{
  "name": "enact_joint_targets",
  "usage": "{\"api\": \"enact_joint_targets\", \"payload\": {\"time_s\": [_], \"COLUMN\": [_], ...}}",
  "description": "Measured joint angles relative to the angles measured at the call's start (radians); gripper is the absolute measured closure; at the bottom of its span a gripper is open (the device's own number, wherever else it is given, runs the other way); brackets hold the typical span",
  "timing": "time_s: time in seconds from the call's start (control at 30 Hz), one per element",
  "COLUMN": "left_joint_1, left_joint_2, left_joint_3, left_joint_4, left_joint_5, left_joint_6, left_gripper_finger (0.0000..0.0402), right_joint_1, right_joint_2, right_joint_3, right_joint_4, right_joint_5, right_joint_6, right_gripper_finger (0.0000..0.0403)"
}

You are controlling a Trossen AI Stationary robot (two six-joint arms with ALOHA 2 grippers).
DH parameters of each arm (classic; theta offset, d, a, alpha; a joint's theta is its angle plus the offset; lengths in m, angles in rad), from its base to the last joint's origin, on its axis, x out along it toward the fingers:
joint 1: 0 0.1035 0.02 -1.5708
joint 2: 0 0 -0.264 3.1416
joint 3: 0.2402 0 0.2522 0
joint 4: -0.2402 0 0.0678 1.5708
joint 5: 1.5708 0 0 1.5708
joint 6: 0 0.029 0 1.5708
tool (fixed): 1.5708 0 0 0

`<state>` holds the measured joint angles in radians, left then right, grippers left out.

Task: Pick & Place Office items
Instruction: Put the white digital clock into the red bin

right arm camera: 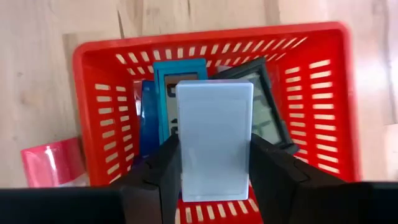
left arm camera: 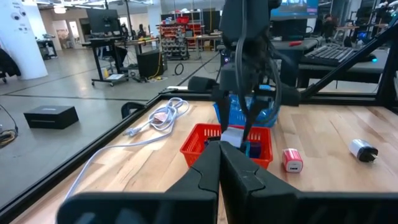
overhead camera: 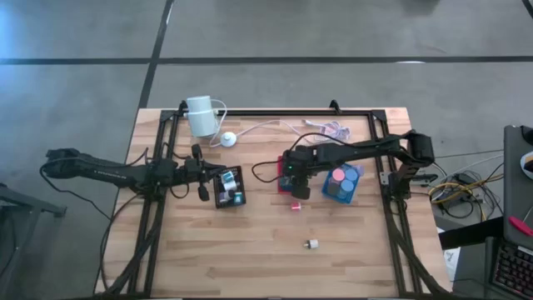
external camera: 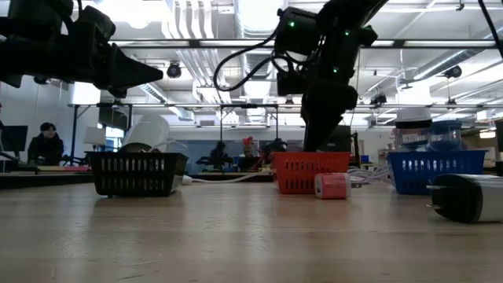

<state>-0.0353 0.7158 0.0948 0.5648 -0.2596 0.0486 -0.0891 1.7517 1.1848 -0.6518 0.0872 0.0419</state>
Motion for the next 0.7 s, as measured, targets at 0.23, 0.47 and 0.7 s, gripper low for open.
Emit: {"api": "enact_joint_targets", "payload": {"time_s": [0.23, 0.47, 0.7], "left_joint_1": [0.0, 0.0, 0.0], "left_joint_2": [0.0, 0.0, 0.0], "left_joint_3": [0.0, 0.0, 0.0], "left_joint_4": [0.0, 0.001, 0.001], "left_joint_5": [0.0, 0.0, 0.0], "left_joint_6": [0.004, 0.004, 0.004], "left_gripper_finger": [0.0392, 0.0392, 0.0392], "right_joint_1": [0.0, 0.0, 0.0], "right_joint_2": [0.01, -0.009, -0.021], "right_joint_3": [-0.008, -0.023, 0.006], "right_joint_4": [-0.001, -0.002, -0.02], "right_joint_5": [0.0, -0.009, -0.01], "right_joint_6": [-0.002, -0.002, -0.007], "right_gripper_finger": [0.0238, 0.0201, 0.0179]}}
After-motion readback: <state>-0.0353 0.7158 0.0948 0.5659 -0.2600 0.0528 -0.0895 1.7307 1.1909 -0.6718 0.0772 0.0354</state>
